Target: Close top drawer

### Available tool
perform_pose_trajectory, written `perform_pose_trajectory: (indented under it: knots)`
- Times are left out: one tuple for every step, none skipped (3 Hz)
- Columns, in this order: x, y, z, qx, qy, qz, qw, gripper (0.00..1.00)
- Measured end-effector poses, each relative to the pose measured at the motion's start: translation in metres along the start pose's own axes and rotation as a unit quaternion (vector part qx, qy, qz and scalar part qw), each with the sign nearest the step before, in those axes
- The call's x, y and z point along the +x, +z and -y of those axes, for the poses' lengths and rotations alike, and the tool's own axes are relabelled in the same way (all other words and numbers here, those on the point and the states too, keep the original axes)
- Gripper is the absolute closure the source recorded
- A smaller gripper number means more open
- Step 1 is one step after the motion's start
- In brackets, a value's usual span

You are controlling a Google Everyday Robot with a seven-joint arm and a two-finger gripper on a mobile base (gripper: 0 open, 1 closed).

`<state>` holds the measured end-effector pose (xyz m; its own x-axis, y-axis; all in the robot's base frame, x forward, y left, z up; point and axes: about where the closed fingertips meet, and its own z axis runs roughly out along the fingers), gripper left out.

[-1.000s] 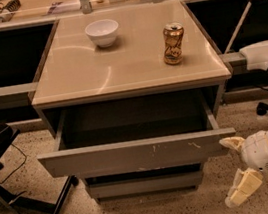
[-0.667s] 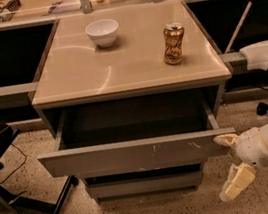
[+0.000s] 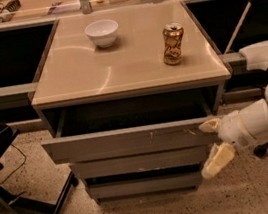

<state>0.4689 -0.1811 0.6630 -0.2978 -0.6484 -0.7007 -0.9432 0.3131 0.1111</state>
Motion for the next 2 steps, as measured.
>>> perform_pose_trajectory:
  knots:
    - [0.001, -0.001, -0.002, 0.0, 0.0, 0.0, 1.0, 0.0]
    - [-0.032, 0.02, 0.037, -0.005, 0.0, 0.01, 0.9999, 0.0]
